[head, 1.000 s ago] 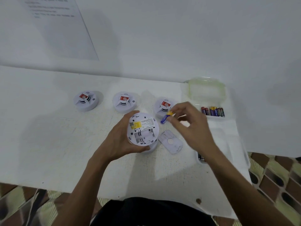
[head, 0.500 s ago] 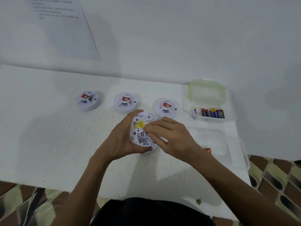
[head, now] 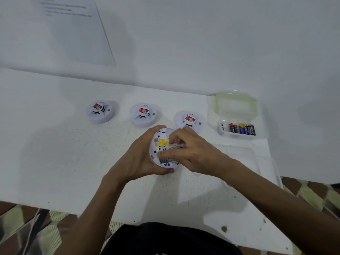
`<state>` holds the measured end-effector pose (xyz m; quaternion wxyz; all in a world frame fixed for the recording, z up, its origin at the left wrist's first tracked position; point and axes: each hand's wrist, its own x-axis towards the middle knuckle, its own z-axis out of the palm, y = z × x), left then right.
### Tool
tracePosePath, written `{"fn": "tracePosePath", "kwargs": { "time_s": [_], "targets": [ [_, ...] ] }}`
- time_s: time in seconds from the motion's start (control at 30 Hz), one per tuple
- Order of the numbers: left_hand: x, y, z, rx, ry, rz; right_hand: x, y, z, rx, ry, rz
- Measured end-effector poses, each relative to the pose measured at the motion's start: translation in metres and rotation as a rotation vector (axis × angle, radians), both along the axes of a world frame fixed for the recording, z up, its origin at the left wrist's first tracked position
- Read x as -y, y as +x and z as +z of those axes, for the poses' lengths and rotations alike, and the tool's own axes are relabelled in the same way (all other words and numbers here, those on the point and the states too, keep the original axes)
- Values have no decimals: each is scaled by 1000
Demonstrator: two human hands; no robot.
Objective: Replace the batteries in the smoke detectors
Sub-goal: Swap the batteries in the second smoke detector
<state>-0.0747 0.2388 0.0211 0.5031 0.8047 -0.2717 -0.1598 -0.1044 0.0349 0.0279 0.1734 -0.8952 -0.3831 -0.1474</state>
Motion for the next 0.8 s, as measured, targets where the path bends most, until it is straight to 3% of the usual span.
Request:
{"fn": "tracePosePath", "kwargs": {
  "time_s": [0.47,0.8],
  "targets": [
    [5,-2,8,-5,47,-56,9,2,11,30,-86,114],
    [-1,-3,2,40,60,-31,13,-2,3,13,-43,163]
  ]
}}
